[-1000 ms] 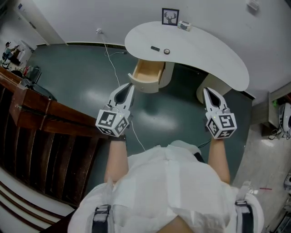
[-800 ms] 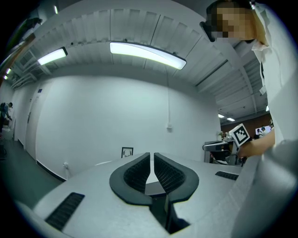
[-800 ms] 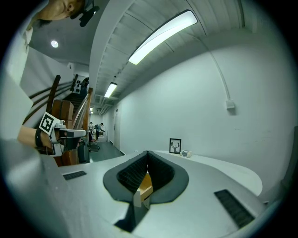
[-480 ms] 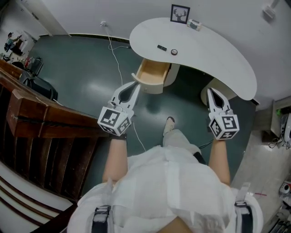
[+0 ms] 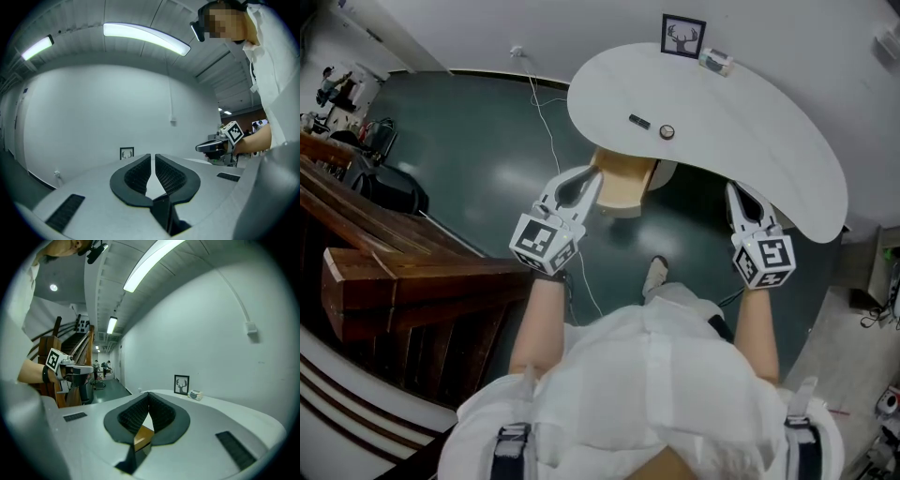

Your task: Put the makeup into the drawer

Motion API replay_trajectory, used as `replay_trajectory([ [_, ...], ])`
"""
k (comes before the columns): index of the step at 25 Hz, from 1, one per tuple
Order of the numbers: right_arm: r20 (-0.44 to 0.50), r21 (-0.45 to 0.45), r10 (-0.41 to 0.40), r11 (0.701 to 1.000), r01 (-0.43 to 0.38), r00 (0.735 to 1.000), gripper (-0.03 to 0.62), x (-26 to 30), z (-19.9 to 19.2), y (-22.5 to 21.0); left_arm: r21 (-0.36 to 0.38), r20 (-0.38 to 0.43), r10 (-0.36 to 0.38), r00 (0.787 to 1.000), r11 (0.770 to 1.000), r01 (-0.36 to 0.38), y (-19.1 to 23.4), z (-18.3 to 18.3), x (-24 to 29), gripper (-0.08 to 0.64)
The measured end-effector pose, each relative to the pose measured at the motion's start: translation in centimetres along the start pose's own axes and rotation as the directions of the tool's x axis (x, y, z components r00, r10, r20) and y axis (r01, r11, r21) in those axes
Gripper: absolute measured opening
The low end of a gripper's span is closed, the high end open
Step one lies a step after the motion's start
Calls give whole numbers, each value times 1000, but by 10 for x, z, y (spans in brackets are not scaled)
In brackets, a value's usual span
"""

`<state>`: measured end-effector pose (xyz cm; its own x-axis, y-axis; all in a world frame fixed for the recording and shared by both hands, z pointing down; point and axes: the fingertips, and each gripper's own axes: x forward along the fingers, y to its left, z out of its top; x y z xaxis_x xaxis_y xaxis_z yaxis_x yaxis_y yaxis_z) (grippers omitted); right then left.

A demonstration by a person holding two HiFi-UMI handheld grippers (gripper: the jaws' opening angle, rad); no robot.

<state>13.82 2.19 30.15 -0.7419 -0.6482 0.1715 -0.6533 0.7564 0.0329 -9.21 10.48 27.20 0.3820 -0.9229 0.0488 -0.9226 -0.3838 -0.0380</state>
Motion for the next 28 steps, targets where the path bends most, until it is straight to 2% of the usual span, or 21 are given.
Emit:
replay_trajectory([
  [10,9,14,58,998,-58,998,9,63,7,-48,60,-87,-11,996,998,17,33,-10,73,31],
  [19,-41,48,72,996,-70,997,9,84,-24,-54,102,-168,-74,983,991,91,44,-36,116,31],
  [23,-61,54,71,996,-68,996,9,94,-34,-57,123,-229,-111,967,982,142,54,-60,138,31],
  [28,-55,66,65,996,-62,996,9,110,-36,-56,140,-326,-184,927,961,240,69,-95,161,31],
])
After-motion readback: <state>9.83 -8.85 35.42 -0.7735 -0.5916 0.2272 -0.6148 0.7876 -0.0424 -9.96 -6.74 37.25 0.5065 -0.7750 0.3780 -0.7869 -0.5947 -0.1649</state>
